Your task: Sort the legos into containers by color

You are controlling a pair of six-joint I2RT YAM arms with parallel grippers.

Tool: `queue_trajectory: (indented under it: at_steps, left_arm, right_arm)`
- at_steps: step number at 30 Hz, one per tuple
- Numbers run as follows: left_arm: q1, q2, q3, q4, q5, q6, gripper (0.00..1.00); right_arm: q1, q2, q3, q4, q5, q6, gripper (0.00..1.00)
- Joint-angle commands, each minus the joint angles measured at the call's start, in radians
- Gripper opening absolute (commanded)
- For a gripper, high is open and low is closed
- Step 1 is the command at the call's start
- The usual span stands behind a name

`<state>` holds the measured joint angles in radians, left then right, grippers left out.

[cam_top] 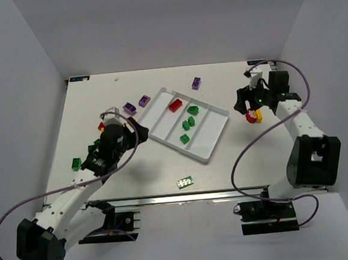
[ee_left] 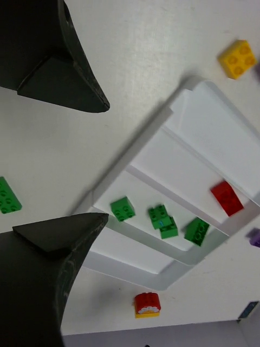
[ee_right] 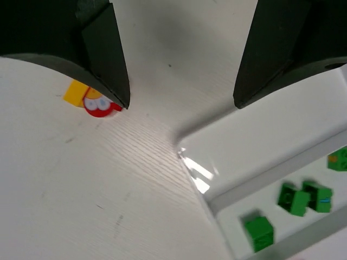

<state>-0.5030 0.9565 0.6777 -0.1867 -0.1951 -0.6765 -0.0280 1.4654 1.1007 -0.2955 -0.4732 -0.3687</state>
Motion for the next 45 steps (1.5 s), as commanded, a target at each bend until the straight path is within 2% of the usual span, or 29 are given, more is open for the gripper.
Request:
queue_trajectory:
  at_steps: [1,5,7,8,9,12,13,16,17,21,25,26,29,34,37,45]
  left_arm:
    - [0.004,-0.1,-0.075,-0.072,0.002,-0.132,0.84]
    - [0.004,-0.159,-0.104,-0.105,-0.012,-0.17,0.85]
    - [0.004,-0.176,-0.112,-0.12,-0.007,-0.173,0.87]
    - [0.004,-0.176,-0.113,-0.123,0.012,-0.17,0.87]
    - [0.004,-0.168,-0.115,-0.125,0.031,-0.166,0.88]
    - [0.004,-0.134,-0.121,-0.138,0.11,-0.129,0.9]
    - [0.004,-0.107,-0.121,-0.16,0.124,-0.123,0.9]
    - [0.004,-0.088,-0.119,-0.189,0.149,-0.101,0.9]
    - [0.004,-0.096,-0.121,-0.191,0.143,-0.101,0.9]
    - [0.006,-0.134,-0.116,-0.204,0.097,-0.115,0.9]
    - [0.006,-0.131,-0.11,-0.229,0.057,-0.139,0.9]
    - [0.006,-0.128,-0.11,-0.237,0.049,-0.149,0.9]
    - [0.006,-0.125,-0.109,-0.266,0.019,-0.178,0.9]
    - [0.006,-0.156,-0.119,-0.301,-0.015,-0.215,0.9]
    - [0.006,-0.205,-0.127,-0.333,-0.047,-0.23,0.9]
    - [0.006,-0.3,-0.156,-0.404,-0.105,-0.279,0.9]
  right_arm:
    - [-0.069,0.087,0.108,-0.129,-0.004,-0.044,0.83]
    - [-0.085,0.11,0.151,-0.212,-0.119,-0.214,0.84]
    - [-0.085,0.116,0.177,-0.302,-0.224,-0.359,0.84]
    - [-0.085,0.116,0.182,-0.354,-0.27,-0.36,0.84]
    - [-0.084,0.116,0.185,-0.46,-0.365,-0.588,0.85]
    - [-0.073,0.104,0.168,-0.631,-0.493,-0.87,0.84]
    - [-0.066,0.101,0.157,-0.719,-0.508,-1.026,0.82]
    - [0.002,0.069,0.107,-0.806,-0.533,-1.195,0.8]
    - [0.025,0.044,0.09,-0.803,-0.522,-1.207,0.79]
    - [0.275,-0.063,-0.062,-0.632,-0.455,-1.112,0.78]
    - [0.521,-0.145,-0.18,-0.343,-0.32,-0.845,0.79]
    - [0.612,-0.149,-0.199,-0.223,-0.239,-0.719,0.79]
    - [0.722,-0.116,-0.24,-0.108,-0.132,-0.6,0.82]
    - [0.833,-0.041,-0.245,-0.047,-0.022,-0.573,0.82]
    - [0.922,0.005,-0.237,-0.048,-0.005,-0.544,0.85]
    - [1.04,0.019,-0.286,0.007,0.031,-0.471,0.84]
